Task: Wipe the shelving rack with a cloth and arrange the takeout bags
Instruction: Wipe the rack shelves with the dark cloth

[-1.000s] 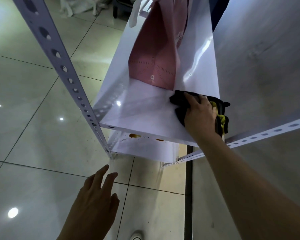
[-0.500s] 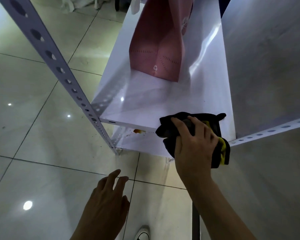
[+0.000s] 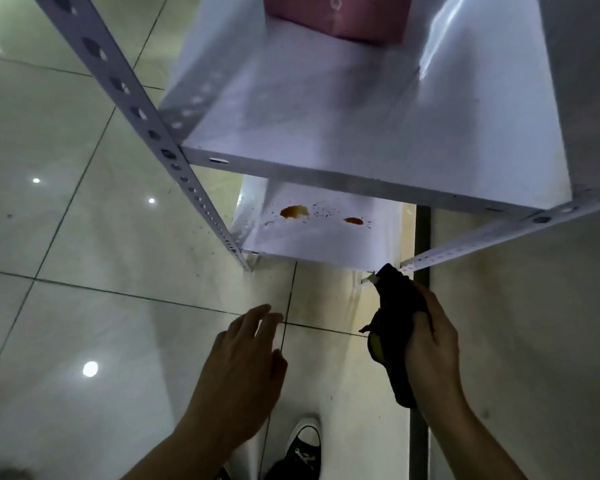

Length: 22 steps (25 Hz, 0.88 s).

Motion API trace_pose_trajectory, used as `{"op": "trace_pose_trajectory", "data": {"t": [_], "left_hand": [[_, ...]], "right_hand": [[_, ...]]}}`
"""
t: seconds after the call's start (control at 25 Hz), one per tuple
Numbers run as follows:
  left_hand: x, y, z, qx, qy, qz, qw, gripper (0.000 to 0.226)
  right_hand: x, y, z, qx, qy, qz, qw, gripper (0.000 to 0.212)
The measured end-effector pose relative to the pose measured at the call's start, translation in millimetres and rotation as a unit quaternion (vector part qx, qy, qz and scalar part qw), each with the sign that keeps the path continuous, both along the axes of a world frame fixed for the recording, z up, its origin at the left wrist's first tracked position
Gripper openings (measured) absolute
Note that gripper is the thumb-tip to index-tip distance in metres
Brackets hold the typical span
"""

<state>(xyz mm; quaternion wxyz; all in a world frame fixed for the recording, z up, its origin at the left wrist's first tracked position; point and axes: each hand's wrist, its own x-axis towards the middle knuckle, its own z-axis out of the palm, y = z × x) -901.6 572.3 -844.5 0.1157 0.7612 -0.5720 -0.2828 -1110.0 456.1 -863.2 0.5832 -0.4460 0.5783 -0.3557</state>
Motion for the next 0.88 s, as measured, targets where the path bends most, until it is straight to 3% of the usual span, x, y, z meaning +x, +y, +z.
{"op": "trace_pose_trajectory", "data": {"t": [0.16,0.28,0.44,0.52,0.64,0.88], "left_hand": [[13,-8,-47,0.014,-0.036,-0.058,0.998,0.059],[29,-34,-101,-0.023,-0.082,-0.075,0.994,0.07],[40,-68,-157,-0.063,-0.112,-0.079,0.989,0.086],[50,-78,-174,-0.081,-0.117,-0.092,0.986,0.086],[69,-80,-199,-0.077,-0.155,-0.117,0.978,0.081],[80,-70,-236,-0.094,-0.139,-0.101,0.981,0.079]], "right_hand": [[16,-17,-58,0.006,0.068,0.03,0.997,0.043],[45,-58,-84,-0.149,0.126,0.026,0.98,0.04],[56,-132,-122,-0.354,0.265,0.053,0.895,0.049],[56,-162,-142,-0.355,0.384,0.091,0.848,0.055],[55,-174,-186,-0.286,0.556,0.225,0.747,0.062],[54,-186,-231,-0.331,0.523,0.225,0.752,0.08]]}}
